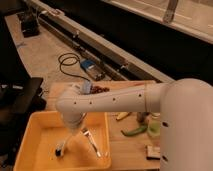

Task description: Wipe tray with brush

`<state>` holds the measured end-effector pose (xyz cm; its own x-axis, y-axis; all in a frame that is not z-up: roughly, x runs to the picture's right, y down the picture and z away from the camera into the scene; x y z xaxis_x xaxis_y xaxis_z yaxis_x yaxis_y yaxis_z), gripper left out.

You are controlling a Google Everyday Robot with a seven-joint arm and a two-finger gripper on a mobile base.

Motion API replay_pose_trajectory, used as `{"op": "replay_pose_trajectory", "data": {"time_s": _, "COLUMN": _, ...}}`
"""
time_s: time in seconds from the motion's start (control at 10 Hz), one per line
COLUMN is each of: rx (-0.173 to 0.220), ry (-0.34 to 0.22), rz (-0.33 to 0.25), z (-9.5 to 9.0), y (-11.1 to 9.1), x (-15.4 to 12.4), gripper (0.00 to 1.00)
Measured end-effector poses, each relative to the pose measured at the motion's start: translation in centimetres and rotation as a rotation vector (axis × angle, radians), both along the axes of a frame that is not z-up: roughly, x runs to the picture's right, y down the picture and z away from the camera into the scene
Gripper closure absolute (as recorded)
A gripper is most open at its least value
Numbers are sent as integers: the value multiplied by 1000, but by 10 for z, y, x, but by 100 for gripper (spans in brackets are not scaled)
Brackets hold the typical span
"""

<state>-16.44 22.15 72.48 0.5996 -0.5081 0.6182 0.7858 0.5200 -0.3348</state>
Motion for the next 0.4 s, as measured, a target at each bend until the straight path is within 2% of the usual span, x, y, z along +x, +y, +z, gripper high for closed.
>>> {"op": "replay_pose_trajectory", "data": {"time_s": 0.2, "rx": -19, "ry": -1, "rz": 6, "z": -7, "y": 16, "x": 4, "gripper": 100}}
{"op": "replay_pose_trajectory", "data": {"time_s": 0.4, "rx": -26, "ry": 32, "rz": 31, "z": -10, "y": 20, "x": 25, "gripper": 100}}
